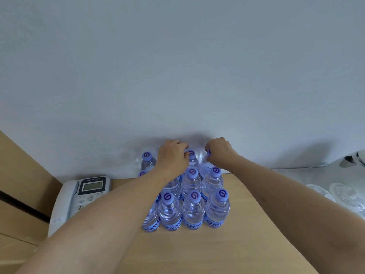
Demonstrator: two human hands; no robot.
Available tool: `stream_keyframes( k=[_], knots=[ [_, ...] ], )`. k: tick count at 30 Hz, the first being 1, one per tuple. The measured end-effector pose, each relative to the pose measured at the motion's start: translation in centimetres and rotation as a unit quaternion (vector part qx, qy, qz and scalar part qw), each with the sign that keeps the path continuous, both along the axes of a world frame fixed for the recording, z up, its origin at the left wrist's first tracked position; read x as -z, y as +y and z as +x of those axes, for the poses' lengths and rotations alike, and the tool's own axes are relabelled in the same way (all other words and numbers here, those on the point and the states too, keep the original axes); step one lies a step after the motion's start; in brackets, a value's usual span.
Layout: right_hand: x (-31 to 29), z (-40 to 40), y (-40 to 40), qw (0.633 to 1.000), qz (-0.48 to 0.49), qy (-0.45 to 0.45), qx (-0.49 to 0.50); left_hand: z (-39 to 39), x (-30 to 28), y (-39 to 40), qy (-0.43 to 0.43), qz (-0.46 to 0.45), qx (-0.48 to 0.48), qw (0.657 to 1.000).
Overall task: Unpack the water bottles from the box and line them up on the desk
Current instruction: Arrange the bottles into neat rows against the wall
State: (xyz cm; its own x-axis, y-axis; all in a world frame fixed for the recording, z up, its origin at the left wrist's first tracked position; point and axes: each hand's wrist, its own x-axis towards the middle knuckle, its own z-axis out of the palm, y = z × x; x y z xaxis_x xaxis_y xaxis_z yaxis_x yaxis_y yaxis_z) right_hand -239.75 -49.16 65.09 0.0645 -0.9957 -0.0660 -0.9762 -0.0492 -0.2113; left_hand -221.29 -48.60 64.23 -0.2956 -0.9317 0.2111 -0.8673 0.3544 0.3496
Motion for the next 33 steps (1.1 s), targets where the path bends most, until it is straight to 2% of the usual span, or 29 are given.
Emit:
stream_keyframes(
  k=[3, 8, 14, 18, 21, 27, 33],
  knots=[
    [-0.2, -0.3, -0.1, 1.000, 0.006, -0.013, 0.001, 0.0, -0.1, -0.1, 0.001, -0.010, 0.000, 1.000],
    [-0.7, 0.5, -0.2, 0.999, 0.006, 0.022, 0.036, 0.3, -0.4, -0.1, -0.002, -0.013, -0.004, 1.000],
    [-1.1, 0.7, -0.1, 0.999, 0.032, 0.044, -0.008, 0.4, -0.7, -0.3, -0.012, -0.004, -0.005, 1.000],
    [-1.2, 0.4, -0.2, 0.999, 0.019, 0.031, 0.004, 0.3, -0.8, -0.4, -0.017, -0.002, -0.001, 1.000],
    [-1.1, 0.7, -0.2, 0.998, 0.008, 0.055, 0.012, 0.2, -0.8, -0.5, -0.019, -0.002, 0.000, 1.000],
    [-1.2, 0.6, -0.3, 0.996, 0.026, 0.074, -0.031, 0.5, -0.5, -0.5, -0.017, 0.003, -0.008, 1.000],
    [-1.4, 0.9, -0.6, 0.999, 0.014, 0.052, 0.000, 0.7, -0.6, -0.5, -0.018, 0.002, -0.010, 1.000]
  ],
)
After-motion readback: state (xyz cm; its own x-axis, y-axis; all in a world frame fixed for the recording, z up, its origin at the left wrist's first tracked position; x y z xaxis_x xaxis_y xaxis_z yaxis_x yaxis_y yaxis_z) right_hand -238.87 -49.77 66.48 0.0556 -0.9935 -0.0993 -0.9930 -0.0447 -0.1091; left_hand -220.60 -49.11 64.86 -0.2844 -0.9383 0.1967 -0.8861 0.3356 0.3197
